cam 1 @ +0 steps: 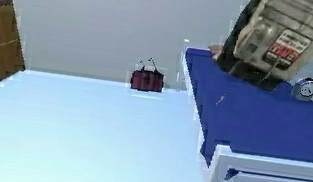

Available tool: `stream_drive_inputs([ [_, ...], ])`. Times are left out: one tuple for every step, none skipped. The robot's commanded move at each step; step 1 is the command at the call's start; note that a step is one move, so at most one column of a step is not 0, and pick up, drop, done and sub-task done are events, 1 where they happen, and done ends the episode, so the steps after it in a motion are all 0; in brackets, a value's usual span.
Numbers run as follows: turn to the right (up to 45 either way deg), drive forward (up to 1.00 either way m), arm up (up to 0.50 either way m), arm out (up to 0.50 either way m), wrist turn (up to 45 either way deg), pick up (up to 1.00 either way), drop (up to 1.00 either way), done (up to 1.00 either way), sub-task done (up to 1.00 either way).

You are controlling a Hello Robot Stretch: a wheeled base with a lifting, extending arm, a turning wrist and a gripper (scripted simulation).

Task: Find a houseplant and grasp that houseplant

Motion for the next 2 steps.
stream_drive_inputs([
  [45.0,0.0,0.0,0.0,0.0,0.0,0.0,0.0,0.0],
  [45.0,0.0,0.0,0.0,0.0,0.0,0.0,0.0,0.0],
])
